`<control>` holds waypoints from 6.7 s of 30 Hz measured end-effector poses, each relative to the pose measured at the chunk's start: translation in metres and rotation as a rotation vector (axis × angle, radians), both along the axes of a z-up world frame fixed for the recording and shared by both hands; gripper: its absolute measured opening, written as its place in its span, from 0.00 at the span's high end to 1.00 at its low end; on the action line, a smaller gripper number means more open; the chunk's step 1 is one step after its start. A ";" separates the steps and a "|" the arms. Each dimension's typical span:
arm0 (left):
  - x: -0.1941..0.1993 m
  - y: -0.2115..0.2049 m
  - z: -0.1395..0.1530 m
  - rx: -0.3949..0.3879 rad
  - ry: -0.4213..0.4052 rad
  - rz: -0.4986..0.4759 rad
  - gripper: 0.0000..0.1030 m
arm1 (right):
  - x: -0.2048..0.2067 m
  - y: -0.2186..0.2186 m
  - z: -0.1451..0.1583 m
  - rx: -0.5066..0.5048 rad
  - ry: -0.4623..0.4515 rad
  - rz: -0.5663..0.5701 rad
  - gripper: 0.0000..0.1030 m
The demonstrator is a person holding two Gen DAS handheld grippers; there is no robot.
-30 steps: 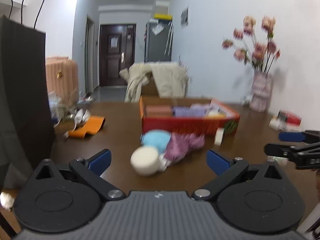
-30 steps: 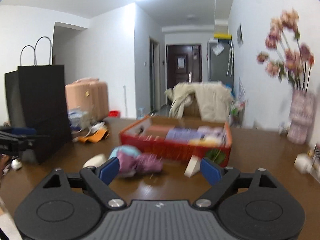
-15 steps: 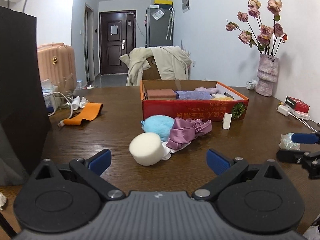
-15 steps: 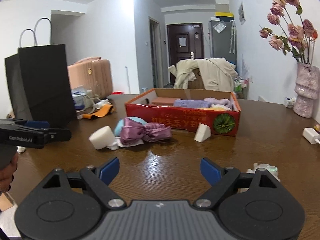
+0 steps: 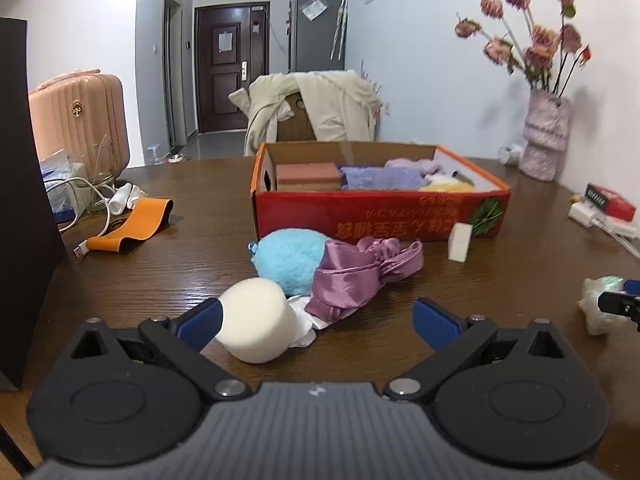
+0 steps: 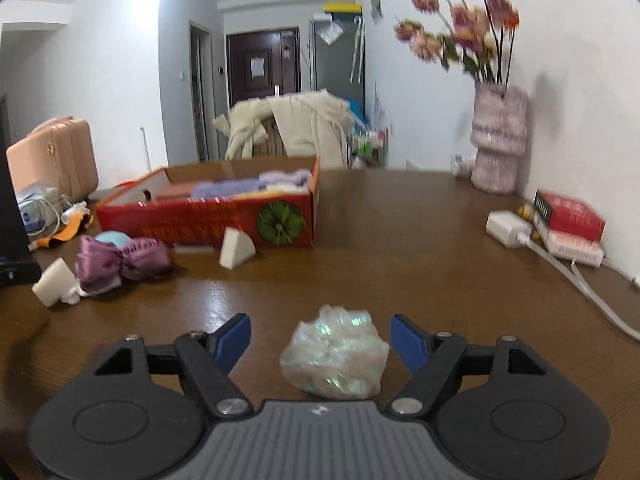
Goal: Organize soft objects
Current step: 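Grasp the clear plastic bag with the right gripper while the left gripper grasps the white round sponge, then carry the plastic bag and sponge into the box and open both grippers, then withdraw both grippers from the box back over the pile, then grasp the white foam wedge with the right gripper while the left gripper grasps the white cloth, then carry the foam wedge and white cloth into the box and open both grippers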
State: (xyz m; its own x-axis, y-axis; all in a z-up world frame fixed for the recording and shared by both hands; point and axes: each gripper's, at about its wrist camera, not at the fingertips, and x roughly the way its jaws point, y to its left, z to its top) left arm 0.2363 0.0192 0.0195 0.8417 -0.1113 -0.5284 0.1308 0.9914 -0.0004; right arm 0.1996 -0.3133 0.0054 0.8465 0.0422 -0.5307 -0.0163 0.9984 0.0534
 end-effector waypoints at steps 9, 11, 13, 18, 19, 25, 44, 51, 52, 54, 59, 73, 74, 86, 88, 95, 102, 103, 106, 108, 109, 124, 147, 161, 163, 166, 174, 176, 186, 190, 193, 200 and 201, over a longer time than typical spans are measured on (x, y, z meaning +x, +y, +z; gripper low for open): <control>0.037 0.024 -0.015 -0.014 0.046 0.120 0.01 | 0.046 0.007 -0.027 0.060 0.076 0.085 0.55; 0.046 0.033 -0.019 -0.055 0.070 0.138 0.04 | 0.057 0.015 -0.026 0.064 0.073 0.116 0.58; 0.054 0.041 -0.026 -0.100 0.096 0.152 0.16 | 0.068 0.024 -0.025 0.069 0.070 0.143 0.59; 0.062 0.054 -0.035 -0.185 0.136 0.151 0.43 | 0.086 0.050 -0.025 0.064 0.072 0.215 0.59; 0.061 0.055 -0.034 -0.188 0.129 0.146 0.43 | 0.088 0.055 -0.025 0.062 0.072 0.229 0.59; 0.038 0.058 -0.010 -0.182 0.041 0.135 0.44 | 0.079 0.066 -0.019 0.064 0.062 0.246 0.59; 0.043 0.034 0.061 -0.073 -0.179 -0.006 0.43 | 0.050 0.071 0.039 0.075 -0.074 0.322 0.59; 0.160 0.007 0.078 0.021 -0.126 -0.136 0.43 | 0.128 0.089 0.072 0.038 -0.133 0.404 0.59; 0.179 0.003 0.075 0.038 -0.106 -0.146 0.43 | 0.147 0.093 0.073 0.048 -0.126 0.428 0.59; 0.215 -0.005 0.063 0.069 -0.053 -0.146 0.43 | 0.183 0.099 0.069 0.064 -0.077 0.447 0.59; 0.281 -0.014 0.025 0.077 0.113 -0.160 0.43 | 0.257 0.120 0.046 0.065 0.039 0.450 0.59; 0.289 -0.013 0.019 0.087 0.069 -0.172 0.20 | 0.299 0.133 0.012 0.001 0.111 0.393 0.38; 0.283 -0.011 0.027 0.083 0.051 -0.167 0.19 | 0.296 0.131 0.018 -0.003 0.094 0.388 0.38; 0.126 0.022 0.118 0.044 -0.234 -0.126 0.02 | 0.194 0.092 0.108 -0.015 -0.130 0.371 0.24; 0.093 0.026 0.121 0.047 -0.268 -0.104 0.01 | 0.171 0.089 0.115 -0.016 -0.159 0.371 0.21; 0.001 0.038 0.100 -0.041 -0.271 -0.064 0.00 | 0.087 0.085 0.107 -0.021 -0.244 0.380 0.10; -0.051 0.043 0.057 -0.077 -0.152 0.000 0.00 | 0.023 0.081 0.067 0.028 -0.190 0.354 0.10; -0.056 0.042 0.051 -0.064 -0.135 0.006 0.00 | 0.015 0.079 0.061 0.048 -0.176 0.345 0.10; -0.071 0.044 0.038 -0.031 -0.109 0.029 0.00 | -0.004 0.071 0.042 0.074 -0.134 0.311 0.10; -0.077 0.046 0.034 -0.041 -0.095 0.031 0.00 | -0.014 0.067 0.034 0.076 -0.108 0.289 0.10; -0.077 0.047 0.033 -0.046 -0.092 0.035 0.00 | -0.017 0.065 0.032 0.080 -0.099 0.282 0.10; -0.001 0.029 -0.017 -0.028 0.041 -0.006 0.15 | 0.021 0.065 0.015 0.113 -0.016 0.243 0.31; 0.063 0.034 -0.041 -0.063 0.093 -0.063 0.87 | 0.182 0.081 -0.022 0.141 0.055 0.149 0.87; 0.003 0.037 0.013 -0.053 -0.062 -0.017 0.88 | 0.143 0.081 0.002 0.149 -0.025 0.180 0.97; -0.008 0.037 0.022 -0.060 -0.093 -0.012 0.88 | 0.128 0.078 0.008 0.151 -0.042 0.185 0.97; -0.017 0.037 0.031 -0.081 -0.120 -0.016 0.88 | 0.110 0.072 0.014 0.149 -0.051 0.173 0.89; -0.014 0.023 0.032 -0.080 -0.114 -0.033 0.88 | 0.169 0.075 -0.014 0.151 0.040 0.156 0.54; -0.016 0.023 0.034 -0.073 -0.121 -0.035 0.87 | 0.187 0.079 -0.023 0.133 0.070 0.123 0.79; -0.021 0.019 0.035 -0.088 -0.115 -0.062 0.87 | 0.106 0.070 -0.002 0.220 0.011 0.203 0.84; -0.019 0.014 0.034 -0.123 -0.113 -0.097 0.87 | 0.060 0.065 0.013 0.229 -0.014 0.233 0.84; -0.006 0.013 0.037 -0.163 -0.104 -0.129 0.87 | 0.048 0.063 0.023 0.213 -0.028 0.245 0.84; 0.061 0.024 0.067 -0.185 -0.132 -0.213 0.87 | 0.086 0.076 0.058 0.181 -0.109 0.309 0.84; 0.076 0.025 0.068 -0.181 -0.120 -0.230 0.87 | 0.098 0.079 0.062 0.183 -0.113 0.326 0.84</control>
State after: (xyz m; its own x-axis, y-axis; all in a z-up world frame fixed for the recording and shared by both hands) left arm 0.3125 0.0437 0.0879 0.8389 -0.3891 -0.3806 0.3612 0.9211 -0.1456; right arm 0.2980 -0.2341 0.0677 0.8256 0.4044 -0.3935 -0.3474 0.9139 0.2102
